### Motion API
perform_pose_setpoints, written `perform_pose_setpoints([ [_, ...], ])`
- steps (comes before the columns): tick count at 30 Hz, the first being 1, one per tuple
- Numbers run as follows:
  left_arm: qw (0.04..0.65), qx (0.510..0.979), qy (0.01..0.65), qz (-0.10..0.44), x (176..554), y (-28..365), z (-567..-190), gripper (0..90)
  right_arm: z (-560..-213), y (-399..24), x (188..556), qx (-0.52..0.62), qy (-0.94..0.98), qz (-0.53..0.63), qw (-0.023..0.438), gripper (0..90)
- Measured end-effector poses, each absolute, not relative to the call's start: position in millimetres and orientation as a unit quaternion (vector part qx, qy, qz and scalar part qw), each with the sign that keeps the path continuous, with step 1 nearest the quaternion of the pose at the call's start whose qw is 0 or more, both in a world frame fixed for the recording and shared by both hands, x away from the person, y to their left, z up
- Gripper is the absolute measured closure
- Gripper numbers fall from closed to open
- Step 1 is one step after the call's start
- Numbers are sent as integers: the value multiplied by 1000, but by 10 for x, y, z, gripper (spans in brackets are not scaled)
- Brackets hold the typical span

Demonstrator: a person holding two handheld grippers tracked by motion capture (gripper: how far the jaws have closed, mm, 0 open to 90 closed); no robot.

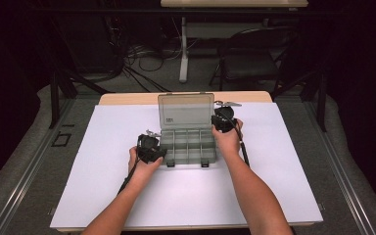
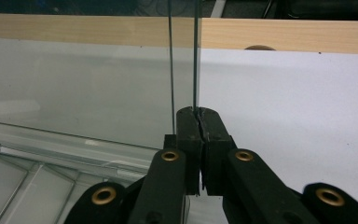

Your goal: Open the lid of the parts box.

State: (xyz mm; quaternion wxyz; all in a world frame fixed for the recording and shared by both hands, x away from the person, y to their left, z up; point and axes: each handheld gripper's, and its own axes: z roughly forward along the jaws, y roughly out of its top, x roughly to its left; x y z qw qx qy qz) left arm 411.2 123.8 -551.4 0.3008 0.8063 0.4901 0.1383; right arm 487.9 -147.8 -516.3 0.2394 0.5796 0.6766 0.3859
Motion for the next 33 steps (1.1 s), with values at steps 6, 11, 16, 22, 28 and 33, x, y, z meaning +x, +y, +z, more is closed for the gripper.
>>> perform_pose_setpoints([
  [6, 301, 806, 491, 138, 4112, 1239, -5514, 673, -5172, -1482, 4914, 585, 675, 385, 233, 884],
  [11, 302, 805, 493, 138, 4110, 1237, -5515, 673, -5174, -1476, 4937, 591, 674, 380, 228, 885],
  [16, 303, 804, 493, 139, 4109, 1237, -5518, 674, -5185, -1479, 4959, 592, 673, 382, 226, 885],
  [22, 306, 801, 495, 140, 4106, 1236, -5523, 674, -5203, -1482, 4991, 594, 671, 384, 221, 886],
  [28, 306, 801, 495, 140, 4105, 1236, -5524, 674, -5223, -1479, 5011, 596, 669, 384, 224, 886],
  [33, 306, 801, 495, 140, 4104, 1235, -5524, 674, -5239, -1474, 5021, 599, 668, 383, 221, 888],
])
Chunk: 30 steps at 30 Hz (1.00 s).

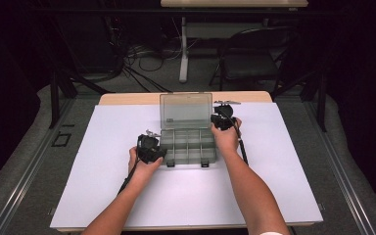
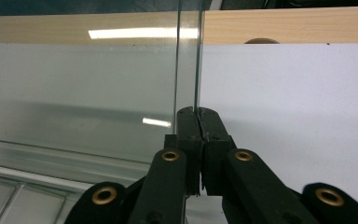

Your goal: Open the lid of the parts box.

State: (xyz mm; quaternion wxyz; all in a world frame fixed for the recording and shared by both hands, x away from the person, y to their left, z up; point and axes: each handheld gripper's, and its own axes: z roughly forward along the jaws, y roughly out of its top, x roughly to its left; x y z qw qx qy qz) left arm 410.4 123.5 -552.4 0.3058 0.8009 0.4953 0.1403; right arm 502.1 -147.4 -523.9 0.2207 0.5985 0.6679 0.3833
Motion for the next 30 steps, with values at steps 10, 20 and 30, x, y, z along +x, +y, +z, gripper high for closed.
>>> perform_pose_setpoints([
  [10, 307, 800, 495, 142, 4105, 1237, -5526, 674, -5286, -1476, 5057, 600, 667, 382, 222, 891],
  [20, 309, 799, 496, 140, 4103, 1234, -5528, 675, -5338, -1482, 5086, 605, 667, 378, 215, 893],
  [30, 308, 800, 496, 138, 4103, 1236, -5526, 675, -5359, -1471, 5090, 610, 665, 374, 214, 893],
])
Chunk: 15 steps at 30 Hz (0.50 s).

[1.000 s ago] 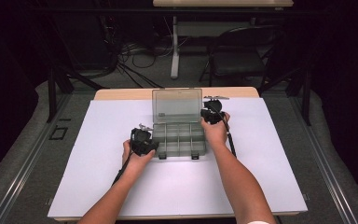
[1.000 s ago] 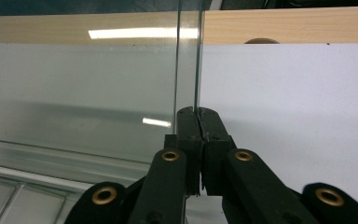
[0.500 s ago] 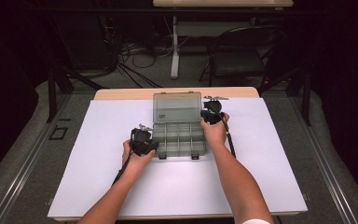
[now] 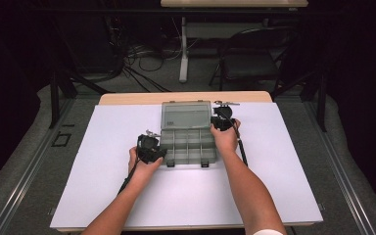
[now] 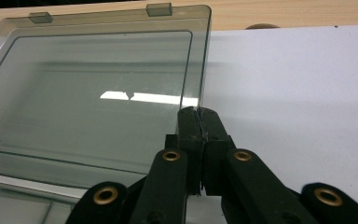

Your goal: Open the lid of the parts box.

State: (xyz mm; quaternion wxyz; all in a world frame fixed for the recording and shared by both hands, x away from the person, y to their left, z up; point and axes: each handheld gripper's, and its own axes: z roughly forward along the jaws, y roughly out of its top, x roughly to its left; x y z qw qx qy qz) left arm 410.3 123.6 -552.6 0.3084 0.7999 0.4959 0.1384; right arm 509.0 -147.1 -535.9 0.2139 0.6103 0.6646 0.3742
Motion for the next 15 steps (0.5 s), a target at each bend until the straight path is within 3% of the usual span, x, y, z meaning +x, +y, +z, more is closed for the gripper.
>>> perform_pose_setpoints([
  [15, 308, 801, 493, 143, 4096, 1237, -5530, 675, -5388, -1464, 5092, 607, 674, 363, 213, 892],
])
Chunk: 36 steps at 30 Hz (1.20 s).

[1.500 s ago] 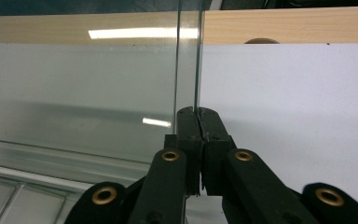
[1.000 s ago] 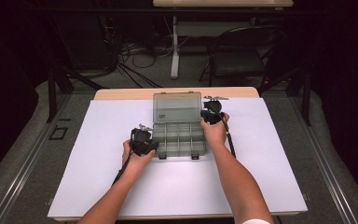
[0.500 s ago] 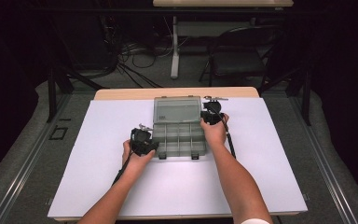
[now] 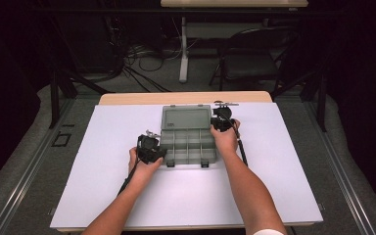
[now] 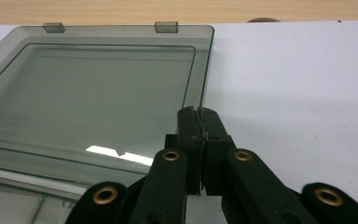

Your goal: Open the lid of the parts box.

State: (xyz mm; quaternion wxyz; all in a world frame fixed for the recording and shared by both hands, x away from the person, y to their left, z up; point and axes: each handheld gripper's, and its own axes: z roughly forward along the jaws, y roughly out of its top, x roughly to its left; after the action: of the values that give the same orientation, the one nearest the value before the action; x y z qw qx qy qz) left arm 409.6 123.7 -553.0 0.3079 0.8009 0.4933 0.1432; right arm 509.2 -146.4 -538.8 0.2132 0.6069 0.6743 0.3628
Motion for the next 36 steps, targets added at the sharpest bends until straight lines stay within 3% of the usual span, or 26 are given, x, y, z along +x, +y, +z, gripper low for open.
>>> perform_pose_setpoints([
  [10, 308, 802, 491, 143, 4094, 1242, -5530, 674, -5302, -1484, 5038, 594, 684, 365, 215, 826],
  [25, 317, 795, 499, 138, 4094, 1249, -5538, 665, -5001, -1619, 4617, 538, 706, 398, 231, 580],
  [36, 365, 789, 480, 119, 3984, 1422, -5276, 403, -4850, -1772, 4116, 472, 733, 416, 257, 417],
])
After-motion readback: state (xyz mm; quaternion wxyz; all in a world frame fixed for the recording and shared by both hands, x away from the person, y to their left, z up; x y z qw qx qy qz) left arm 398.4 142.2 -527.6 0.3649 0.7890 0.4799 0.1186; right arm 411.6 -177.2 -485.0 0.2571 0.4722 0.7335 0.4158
